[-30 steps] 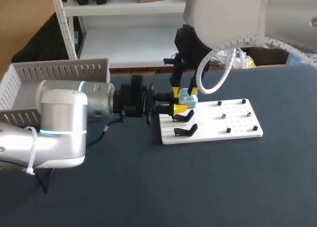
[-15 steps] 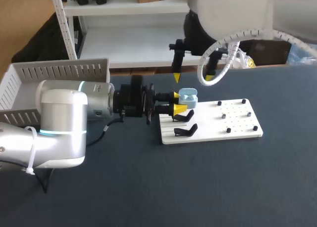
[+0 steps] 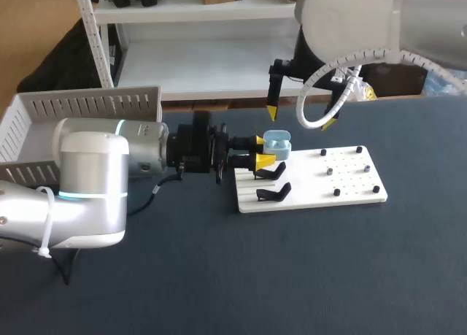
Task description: Pick up each earbud case from the left stands, insert the matching earbuds, close the lid, and place the case in the box.
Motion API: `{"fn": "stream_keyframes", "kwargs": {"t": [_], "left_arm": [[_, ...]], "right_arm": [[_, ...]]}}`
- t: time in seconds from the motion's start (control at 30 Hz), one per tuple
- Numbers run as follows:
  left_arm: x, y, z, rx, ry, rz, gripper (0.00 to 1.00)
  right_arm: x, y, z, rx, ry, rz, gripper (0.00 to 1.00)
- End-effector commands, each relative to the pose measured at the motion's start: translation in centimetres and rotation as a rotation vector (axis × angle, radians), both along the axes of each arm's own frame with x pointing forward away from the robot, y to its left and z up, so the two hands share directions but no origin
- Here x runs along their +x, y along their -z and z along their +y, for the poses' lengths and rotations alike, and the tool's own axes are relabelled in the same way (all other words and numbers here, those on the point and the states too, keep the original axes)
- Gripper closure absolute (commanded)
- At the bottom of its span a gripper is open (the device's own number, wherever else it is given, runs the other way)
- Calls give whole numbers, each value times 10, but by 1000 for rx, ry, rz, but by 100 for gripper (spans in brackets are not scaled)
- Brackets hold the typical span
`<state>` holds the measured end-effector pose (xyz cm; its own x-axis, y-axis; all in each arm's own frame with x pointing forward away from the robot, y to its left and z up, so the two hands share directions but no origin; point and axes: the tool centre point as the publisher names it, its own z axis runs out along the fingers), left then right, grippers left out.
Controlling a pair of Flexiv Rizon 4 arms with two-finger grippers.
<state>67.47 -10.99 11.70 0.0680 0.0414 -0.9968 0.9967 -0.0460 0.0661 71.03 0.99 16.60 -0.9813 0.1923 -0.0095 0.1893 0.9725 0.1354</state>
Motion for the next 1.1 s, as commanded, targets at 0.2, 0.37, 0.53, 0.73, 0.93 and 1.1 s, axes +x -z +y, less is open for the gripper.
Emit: {"fn": "stream_keyframes", "kwargs": {"t": [0.2,0.37,0.53,0.73,0.93,1.1], "left_arm": [[0,1,0,-3,-1,-1,100],[0,1,0,-3,-1,-1,100],[0,1,0,-3,-1,-1,100],[0,1,0,-3,-1,-1,100],[0,1,0,-3,-1,-1,100],[0,1,0,-3,-1,-1,100]], "right_arm": [[-3,14,-1,-16,-9,66,0],[-13,18,-5,-15,-12,92,0],[-25,13,-4,-8,-19,101,0],[-35,7,-1,0,-32,100,0],[-37,4,-2,1,-29,84,0],[-33,-15,-11,37,15,-57,0]]}}
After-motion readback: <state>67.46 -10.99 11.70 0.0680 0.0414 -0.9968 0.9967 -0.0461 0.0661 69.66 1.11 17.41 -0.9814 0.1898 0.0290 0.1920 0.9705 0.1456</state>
